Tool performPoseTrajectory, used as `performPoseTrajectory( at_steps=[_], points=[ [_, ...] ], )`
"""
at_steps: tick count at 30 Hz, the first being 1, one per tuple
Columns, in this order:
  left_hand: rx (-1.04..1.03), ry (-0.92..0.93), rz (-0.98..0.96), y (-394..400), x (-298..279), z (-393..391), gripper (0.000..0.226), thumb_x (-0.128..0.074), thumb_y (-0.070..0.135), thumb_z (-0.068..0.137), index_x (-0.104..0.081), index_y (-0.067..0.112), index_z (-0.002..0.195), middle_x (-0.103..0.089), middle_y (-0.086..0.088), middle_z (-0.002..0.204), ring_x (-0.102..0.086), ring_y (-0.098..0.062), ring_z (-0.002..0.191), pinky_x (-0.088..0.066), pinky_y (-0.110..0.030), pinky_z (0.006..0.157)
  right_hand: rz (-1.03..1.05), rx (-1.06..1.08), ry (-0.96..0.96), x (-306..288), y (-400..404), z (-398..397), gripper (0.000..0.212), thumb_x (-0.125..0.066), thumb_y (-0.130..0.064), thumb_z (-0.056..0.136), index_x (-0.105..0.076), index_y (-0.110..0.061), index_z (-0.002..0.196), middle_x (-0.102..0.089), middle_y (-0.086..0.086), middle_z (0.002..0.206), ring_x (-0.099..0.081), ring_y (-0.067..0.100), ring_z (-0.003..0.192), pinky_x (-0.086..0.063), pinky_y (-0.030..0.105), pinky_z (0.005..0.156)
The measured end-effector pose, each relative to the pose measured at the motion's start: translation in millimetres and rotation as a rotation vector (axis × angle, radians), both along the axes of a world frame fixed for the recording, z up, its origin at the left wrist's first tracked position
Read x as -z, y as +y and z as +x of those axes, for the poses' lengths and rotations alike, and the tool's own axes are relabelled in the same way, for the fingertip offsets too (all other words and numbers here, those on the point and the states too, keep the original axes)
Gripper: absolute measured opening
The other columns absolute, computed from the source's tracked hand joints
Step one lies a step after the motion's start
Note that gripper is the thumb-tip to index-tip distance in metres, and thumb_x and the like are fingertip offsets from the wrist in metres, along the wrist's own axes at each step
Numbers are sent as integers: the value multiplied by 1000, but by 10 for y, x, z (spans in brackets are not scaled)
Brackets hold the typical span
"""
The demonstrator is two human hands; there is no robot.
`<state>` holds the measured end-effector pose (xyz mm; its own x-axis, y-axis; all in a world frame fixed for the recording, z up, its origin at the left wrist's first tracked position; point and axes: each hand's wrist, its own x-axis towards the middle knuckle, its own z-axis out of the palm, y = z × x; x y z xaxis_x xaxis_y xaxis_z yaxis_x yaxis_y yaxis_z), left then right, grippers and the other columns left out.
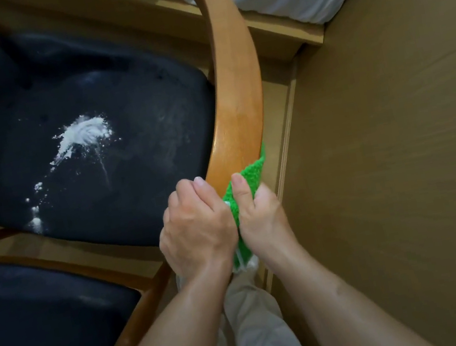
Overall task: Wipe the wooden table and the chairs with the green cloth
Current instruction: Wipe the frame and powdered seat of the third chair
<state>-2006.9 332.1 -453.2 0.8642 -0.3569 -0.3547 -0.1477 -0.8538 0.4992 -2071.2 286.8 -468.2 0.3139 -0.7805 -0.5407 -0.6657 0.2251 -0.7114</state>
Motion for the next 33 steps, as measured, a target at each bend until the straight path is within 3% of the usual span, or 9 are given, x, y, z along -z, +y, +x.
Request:
performPoseTrajectory(
  at_steps=[5,13,18,23,27,29,31,32,33],
  points=[
    [39,-6,48,-14,-24,9,29,-21,42,99,-38,28,81,-36,13,69,-40,-13,68,-28,-33,64,-49,96,-24,-44,-533,321,41,-40,-48,100,-48,-12,117,-54,-10,81,-53,1,68,-38,26,61],
    [94,-30,95,-35,-9,-5,30,-17,43,98,-37,29,82,-44,11,66,-42,-8,61,-29,-31,60,-113,66,-82,-37,-1542,839,33,-43,-48,100,-52,-19,113,-63,-5,95,-63,8,83,-51,27,70],
    [105,-30,92,-44,-27,3,30,-17,44,98,-37,28,82,-43,12,65,-42,-8,60,-31,-32,60,-121,71,-24,-95,-1245,649,35,-41,-50,100,-50,-17,109,-60,-7,85,-58,2,71,-42,13,55],
    [124,-46,112,-45,-19,18,25,-21,42,97,-38,29,83,-43,13,66,-37,-6,58,-23,-30,55,2,64,57,-103,-493,270,45,-39,-54,97,-53,-11,103,-61,-1,82,-59,14,70,-43,26,59],
    [128,-49,134,-45,-17,18,23,-23,40,97,-37,30,83,-44,13,67,-37,-6,58,-21,-28,51,29,7,83,-137,-350,208,41,-40,-51,97,-49,-12,104,-59,-4,79,-56,7,65,-38,12,51],
    [132,-36,142,-43,-31,24,22,-23,41,97,-37,31,83,-43,14,67,-35,-5,59,-20,-28,51,-21,4,66,-127,-511,305,42,-47,-49,96,-44,-12,116,-60,1,92,-60,16,81,-39,10,60],
    [137,-21,152,-47,-41,30,24,-20,42,97,-37,31,84,-42,14,67,-38,-5,61,-24,-29,55,-124,-20,53,-80,-797,462,67,-51,-54,93,-33,-11,140,-53,11,129,-54,23,117,-42,19,94],
    [140,-19,154,-50,-48,29,25,-19,43,97,-38,31,84,-42,14,67,-40,-6,62,-26,-29,57,-187,-63,57,-60,-974,561,78,-51,-56,93,-21,-11,150,-37,14,149,-40,24,134,-32,26,111],
    [143,-17,153,-55,-50,28,27,-18,43,97,-38,31,84,-43,13,67,-42,-6,62,-29,-28,58,-252,-128,79,-65,-1160,680,84,-49,-55,94,-11,-12,155,-17,13,161,-23,24,145,-19,26,116]
  ],
)
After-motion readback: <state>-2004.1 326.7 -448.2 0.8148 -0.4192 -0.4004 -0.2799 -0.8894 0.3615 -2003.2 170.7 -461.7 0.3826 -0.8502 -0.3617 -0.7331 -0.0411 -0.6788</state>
